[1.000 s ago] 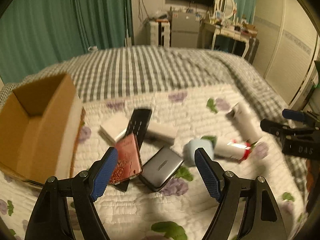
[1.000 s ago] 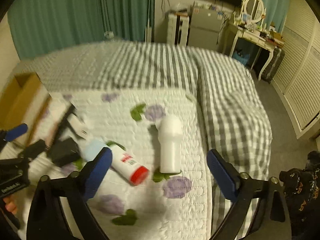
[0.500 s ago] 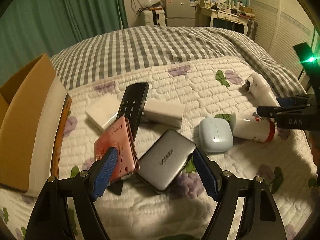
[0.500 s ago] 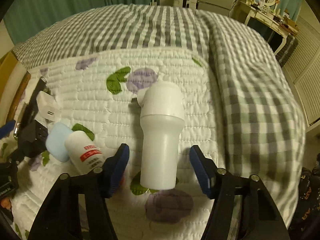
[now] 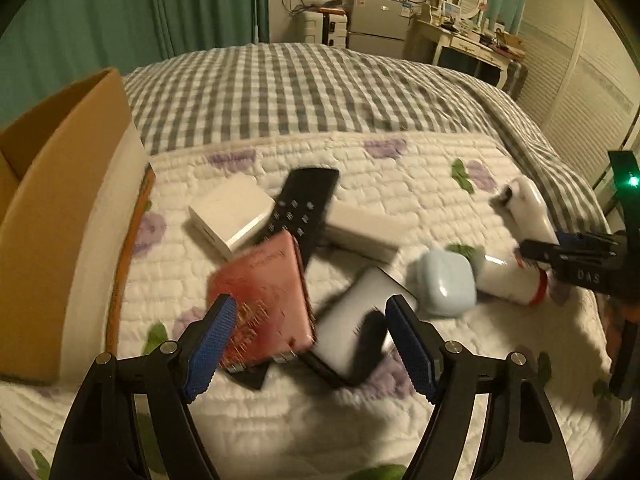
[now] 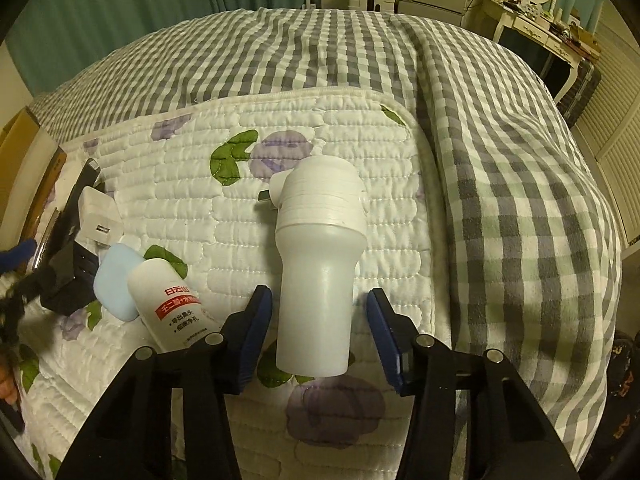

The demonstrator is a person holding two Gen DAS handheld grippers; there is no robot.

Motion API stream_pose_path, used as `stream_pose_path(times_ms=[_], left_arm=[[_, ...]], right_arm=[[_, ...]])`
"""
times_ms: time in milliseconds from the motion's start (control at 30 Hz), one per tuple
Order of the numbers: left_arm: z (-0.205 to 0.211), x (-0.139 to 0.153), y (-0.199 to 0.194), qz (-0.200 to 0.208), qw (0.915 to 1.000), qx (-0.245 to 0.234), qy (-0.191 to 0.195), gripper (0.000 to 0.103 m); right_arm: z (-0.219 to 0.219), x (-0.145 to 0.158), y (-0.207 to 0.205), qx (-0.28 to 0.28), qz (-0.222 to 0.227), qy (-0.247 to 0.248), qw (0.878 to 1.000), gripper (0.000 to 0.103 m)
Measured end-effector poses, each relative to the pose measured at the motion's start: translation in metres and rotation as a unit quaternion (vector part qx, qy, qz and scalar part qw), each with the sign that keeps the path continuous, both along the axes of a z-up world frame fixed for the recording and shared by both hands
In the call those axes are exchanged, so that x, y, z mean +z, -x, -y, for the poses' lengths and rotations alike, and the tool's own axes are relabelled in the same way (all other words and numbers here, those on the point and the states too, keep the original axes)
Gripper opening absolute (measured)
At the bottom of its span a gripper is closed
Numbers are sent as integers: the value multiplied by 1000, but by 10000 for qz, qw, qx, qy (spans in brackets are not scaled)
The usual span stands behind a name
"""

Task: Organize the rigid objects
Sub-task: 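Grasp the white cylindrical bottle with the right tool while the left tool grasps the pink phone case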

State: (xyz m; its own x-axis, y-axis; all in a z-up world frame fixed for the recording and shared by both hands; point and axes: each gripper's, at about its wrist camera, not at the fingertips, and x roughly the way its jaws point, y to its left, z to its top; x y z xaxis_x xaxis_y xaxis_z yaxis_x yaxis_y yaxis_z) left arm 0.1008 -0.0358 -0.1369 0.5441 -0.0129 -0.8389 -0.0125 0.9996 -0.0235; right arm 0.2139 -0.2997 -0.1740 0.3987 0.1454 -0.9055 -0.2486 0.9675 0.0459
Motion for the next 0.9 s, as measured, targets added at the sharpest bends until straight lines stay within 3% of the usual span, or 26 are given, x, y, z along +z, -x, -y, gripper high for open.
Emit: stream_pose_path(times_ms=[200,333,400,433,500,733,900], left_arm=[[-10,-3,-22,-98,9997,183,-133,78],[-24,-7,-23,-225,9991,358,-5,78],[-33,-11,-18,-332,9983,468,84,77],[-36,-12,-17,-387,9978,513,148,74],[-38,-13,-15,-516,9972,388,366,46],[-14,-1,-1,-365,9985,28,-407,25],[-24,17,6,-192,9987,163,-443,14]], right_arm=[[1,-3,-3,-14,8,11,10000,49],[1,-5,-4,5,1,7,10000,48],[1,-6,-5,-4,5,30,10000,38],[1,-6,-6,-9,7,41,10000,36],[3,-6,-8,-25,-2,13,10000,32],[5,7,-5,-87,113,-57,9999,32],[-3,29,4,-23,328,-48,9994,31]])
